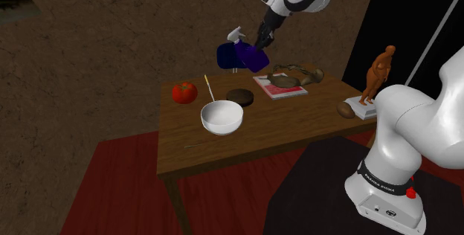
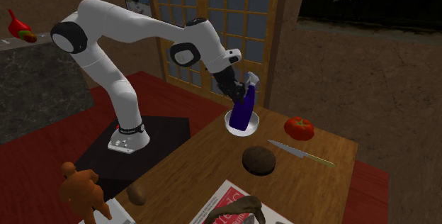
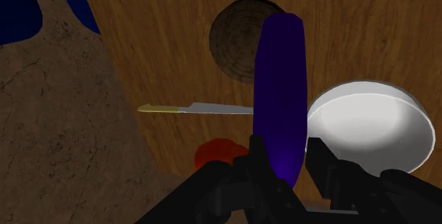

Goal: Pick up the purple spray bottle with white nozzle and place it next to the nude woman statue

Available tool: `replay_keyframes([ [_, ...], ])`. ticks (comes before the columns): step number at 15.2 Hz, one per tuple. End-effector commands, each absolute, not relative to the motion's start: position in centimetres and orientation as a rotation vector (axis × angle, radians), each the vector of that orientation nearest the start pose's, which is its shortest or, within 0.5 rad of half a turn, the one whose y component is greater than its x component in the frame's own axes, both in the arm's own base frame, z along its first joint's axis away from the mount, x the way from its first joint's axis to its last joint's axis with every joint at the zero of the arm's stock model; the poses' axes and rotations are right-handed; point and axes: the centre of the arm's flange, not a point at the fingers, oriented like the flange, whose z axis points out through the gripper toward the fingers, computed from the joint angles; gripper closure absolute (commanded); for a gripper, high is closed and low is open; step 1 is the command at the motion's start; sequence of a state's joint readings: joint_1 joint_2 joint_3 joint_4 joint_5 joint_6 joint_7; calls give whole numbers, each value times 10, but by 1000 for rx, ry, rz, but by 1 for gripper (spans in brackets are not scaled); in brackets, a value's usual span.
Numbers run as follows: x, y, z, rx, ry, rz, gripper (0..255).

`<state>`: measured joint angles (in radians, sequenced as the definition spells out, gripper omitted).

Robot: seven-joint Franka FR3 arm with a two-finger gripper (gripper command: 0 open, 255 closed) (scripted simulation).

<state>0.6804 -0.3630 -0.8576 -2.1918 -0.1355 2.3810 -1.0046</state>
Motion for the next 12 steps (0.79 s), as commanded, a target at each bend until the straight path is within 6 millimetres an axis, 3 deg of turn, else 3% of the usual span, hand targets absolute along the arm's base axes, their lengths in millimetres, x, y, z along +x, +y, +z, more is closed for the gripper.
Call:
replay_keyframes([
  [1,504,-129,538,-2866,-1346,-729,255],
  [12,504,-129,596,-2866,-1346,-729,255],
])
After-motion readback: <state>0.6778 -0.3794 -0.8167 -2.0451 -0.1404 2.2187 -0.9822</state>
